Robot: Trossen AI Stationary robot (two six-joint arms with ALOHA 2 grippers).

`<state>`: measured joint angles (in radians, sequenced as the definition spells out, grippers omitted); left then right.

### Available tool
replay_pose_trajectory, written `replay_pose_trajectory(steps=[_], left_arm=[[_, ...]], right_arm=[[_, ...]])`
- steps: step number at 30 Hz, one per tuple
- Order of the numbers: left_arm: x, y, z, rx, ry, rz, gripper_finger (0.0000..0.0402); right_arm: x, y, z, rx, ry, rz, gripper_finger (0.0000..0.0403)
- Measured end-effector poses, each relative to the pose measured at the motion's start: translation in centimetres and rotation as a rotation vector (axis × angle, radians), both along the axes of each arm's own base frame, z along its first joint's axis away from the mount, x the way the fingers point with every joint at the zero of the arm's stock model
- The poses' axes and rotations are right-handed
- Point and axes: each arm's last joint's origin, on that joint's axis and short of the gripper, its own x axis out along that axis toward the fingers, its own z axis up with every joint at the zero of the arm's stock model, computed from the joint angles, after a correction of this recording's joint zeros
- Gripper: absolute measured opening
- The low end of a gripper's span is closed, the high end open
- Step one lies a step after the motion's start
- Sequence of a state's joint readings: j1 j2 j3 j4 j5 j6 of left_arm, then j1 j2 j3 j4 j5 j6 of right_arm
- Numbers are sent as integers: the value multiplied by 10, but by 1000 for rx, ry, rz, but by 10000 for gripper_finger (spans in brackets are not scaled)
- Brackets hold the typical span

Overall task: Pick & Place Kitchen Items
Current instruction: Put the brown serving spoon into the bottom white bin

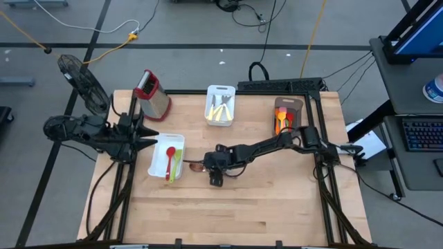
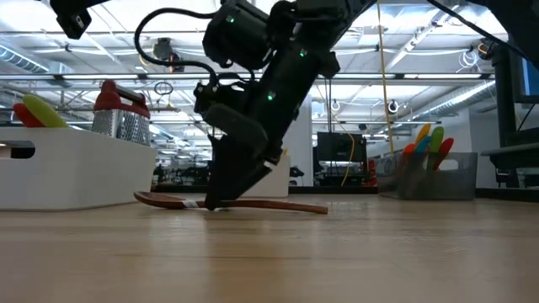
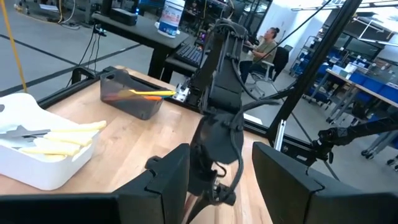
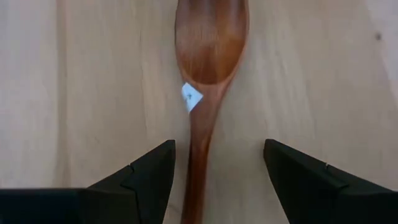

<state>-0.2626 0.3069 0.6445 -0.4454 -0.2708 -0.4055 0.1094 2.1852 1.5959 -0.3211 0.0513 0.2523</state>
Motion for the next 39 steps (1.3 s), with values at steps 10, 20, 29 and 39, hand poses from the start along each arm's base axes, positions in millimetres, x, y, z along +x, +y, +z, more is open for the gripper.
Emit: replay_pose_trajectory(steps=[10,20,29,39], left_arm=[[0,0,-2,6,25,0,182],[0,0,-3,-59,25,8,182],[0,0,-2,-141,22,18,182],[0,0,-2,-262,21,23,182]], right_arm=[[-5,16,-27,-102,95,-25,218],[-23,13,-57,-54,259,-178,67],[-26,13,-59,16,269,-296,24],[-24,14,-24,83,162,-296,22]])
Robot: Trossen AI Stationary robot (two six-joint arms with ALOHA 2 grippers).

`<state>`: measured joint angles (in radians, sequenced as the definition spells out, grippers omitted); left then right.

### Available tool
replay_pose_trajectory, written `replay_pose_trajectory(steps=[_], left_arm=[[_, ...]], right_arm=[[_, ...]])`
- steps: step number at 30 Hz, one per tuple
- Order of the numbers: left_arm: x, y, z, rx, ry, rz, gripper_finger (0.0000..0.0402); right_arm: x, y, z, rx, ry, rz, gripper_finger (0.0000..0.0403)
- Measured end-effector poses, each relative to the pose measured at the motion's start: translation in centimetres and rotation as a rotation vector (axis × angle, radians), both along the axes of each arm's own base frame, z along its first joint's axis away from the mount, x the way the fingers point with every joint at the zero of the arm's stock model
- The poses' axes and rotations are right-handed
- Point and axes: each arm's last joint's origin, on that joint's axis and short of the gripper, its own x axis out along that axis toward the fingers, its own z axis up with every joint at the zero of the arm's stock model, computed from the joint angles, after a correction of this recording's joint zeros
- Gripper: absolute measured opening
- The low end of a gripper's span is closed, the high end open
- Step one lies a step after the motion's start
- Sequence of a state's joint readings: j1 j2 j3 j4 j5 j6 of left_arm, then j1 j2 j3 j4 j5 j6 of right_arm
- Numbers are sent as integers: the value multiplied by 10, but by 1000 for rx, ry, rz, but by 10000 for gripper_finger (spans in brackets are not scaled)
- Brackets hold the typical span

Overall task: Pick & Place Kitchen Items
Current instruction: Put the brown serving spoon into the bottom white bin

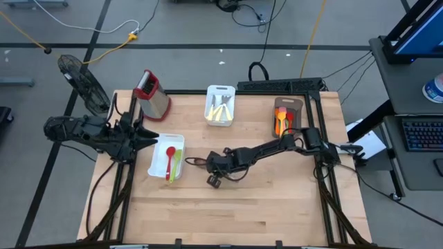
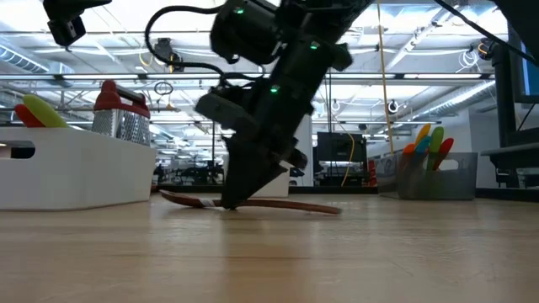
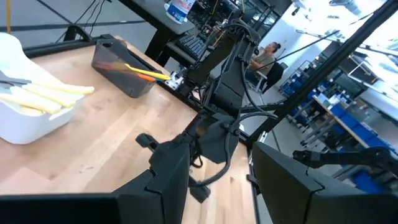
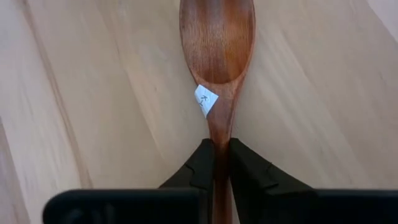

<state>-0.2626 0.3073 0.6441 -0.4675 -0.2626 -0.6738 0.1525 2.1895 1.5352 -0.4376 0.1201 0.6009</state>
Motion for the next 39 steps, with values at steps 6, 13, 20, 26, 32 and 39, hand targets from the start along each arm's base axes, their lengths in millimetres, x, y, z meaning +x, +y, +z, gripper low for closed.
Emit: replay_pose_trajectory(steps=[6,13,20,26,32,39], left_arm=[[0,0,0,-17,0,1,182],[0,0,0,-22,0,1,182],[0,0,0,-58,0,5,182],[0,0,0,-74,1,7,182],[0,0,0,-83,0,11,182],[0,0,0,-94,3,12,182]], right_arm=[[1,0,22,20,-75,3,22],[1,-1,24,39,-87,-10,22],[3,0,25,68,-110,-27,21],[5,1,28,106,-130,-11,21],[8,-3,40,117,-192,-22,21],[7,-17,68,107,-266,-36,21]])
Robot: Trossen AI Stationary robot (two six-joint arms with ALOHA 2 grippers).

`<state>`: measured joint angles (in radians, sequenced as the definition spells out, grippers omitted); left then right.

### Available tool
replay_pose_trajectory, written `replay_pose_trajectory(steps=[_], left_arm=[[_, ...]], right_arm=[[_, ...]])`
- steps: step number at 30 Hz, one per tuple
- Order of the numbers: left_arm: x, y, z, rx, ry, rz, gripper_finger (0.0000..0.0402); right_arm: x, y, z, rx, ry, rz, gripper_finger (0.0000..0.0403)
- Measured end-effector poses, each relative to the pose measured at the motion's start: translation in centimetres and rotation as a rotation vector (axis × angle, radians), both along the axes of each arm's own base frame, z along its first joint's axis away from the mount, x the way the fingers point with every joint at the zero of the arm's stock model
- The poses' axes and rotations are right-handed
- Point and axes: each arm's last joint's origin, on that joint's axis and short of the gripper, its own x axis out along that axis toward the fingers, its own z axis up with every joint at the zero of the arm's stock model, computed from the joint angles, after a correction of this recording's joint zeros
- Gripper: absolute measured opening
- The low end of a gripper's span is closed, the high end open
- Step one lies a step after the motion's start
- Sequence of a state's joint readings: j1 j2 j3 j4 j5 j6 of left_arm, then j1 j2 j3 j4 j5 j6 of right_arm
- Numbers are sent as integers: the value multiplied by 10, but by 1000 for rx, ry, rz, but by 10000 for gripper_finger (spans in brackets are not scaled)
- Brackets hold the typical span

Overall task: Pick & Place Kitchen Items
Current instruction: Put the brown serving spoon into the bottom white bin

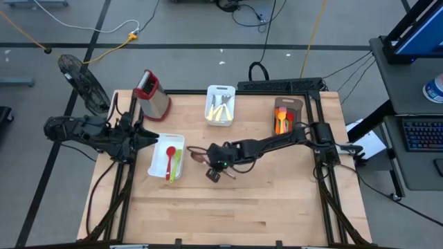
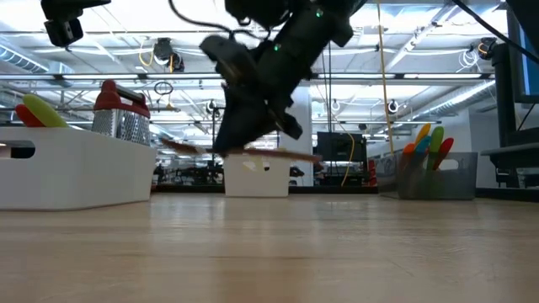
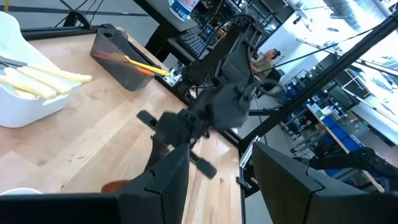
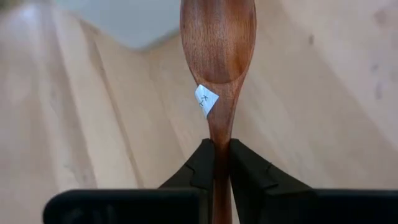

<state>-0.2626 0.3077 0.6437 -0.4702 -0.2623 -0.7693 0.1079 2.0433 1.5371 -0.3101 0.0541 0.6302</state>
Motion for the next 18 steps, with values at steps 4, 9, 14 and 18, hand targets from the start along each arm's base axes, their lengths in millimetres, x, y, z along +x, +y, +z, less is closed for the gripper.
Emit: replay_pose_trajectory(steps=[4,9,14,18], left_arm=[[4,-1,-1,3,21,0,182],[19,-5,-7,18,101,0,182],[40,-12,-16,62,201,-33,182],[58,-17,-20,110,229,-50,182]], right_arm=[[-2,-6,21,-2,-65,0,21],[-5,-11,53,8,-199,-10,21],[-8,-20,85,19,-353,-36,21],[-11,-27,109,26,-473,-51,21]])
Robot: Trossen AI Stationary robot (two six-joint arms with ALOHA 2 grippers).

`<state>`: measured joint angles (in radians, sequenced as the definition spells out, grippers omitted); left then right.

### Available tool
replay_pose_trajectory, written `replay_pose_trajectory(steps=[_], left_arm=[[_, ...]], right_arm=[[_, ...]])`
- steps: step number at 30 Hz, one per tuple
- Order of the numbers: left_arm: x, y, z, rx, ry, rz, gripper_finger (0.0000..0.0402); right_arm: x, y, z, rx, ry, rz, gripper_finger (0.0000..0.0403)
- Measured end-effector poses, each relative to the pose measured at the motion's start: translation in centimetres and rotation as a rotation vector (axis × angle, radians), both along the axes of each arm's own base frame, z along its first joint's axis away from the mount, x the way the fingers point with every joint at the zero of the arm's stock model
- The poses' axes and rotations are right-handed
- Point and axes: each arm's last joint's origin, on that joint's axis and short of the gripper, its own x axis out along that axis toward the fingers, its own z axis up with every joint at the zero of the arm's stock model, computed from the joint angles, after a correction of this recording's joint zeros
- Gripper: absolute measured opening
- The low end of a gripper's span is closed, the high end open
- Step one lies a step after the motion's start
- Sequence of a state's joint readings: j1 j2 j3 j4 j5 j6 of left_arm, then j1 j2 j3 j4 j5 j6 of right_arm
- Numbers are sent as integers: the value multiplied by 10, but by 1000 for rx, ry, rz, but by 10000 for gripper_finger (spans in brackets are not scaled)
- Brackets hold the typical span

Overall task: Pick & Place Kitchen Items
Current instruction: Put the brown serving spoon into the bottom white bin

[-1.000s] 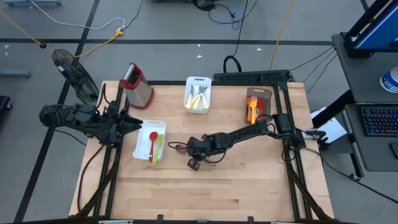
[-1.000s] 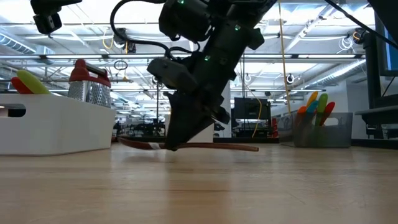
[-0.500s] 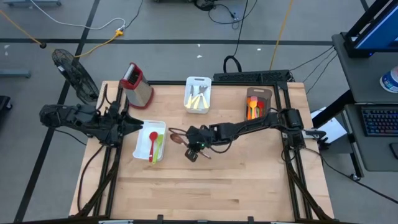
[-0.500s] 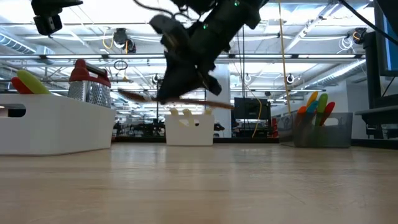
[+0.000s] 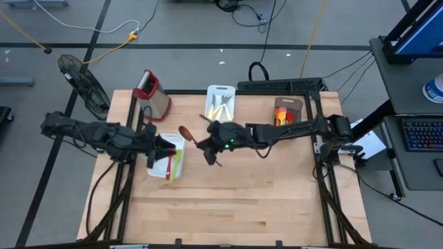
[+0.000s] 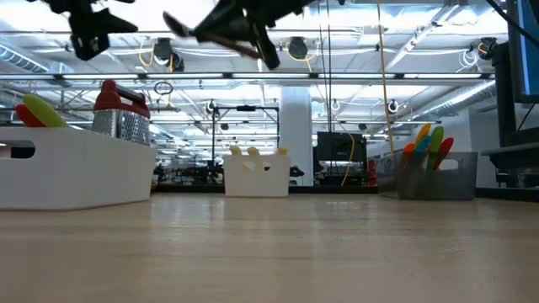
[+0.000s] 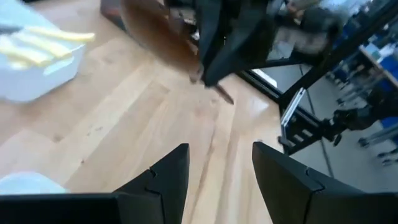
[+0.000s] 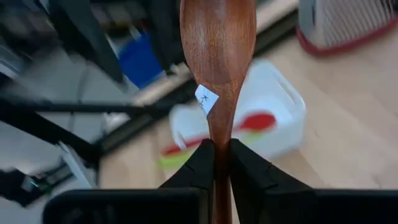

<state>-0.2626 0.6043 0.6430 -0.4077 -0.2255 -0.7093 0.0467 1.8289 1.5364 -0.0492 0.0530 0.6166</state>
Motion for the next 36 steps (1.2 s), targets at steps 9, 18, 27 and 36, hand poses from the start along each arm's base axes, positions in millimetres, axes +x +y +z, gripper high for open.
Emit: replay_pose_trajectory(steps=[9,18,27,36], left_arm=[[35,-9,6,145,-132,-51,182],[44,-12,15,142,-243,-46,182],[45,-12,25,128,-354,-50,182],[45,-12,32,117,-424,-41,182]], right_arm=[[0,-12,30,15,-221,-25,21],[2,-15,47,104,-401,14,21],[2,-10,57,183,-498,54,21],[1,-4,61,220,-536,67,21]])
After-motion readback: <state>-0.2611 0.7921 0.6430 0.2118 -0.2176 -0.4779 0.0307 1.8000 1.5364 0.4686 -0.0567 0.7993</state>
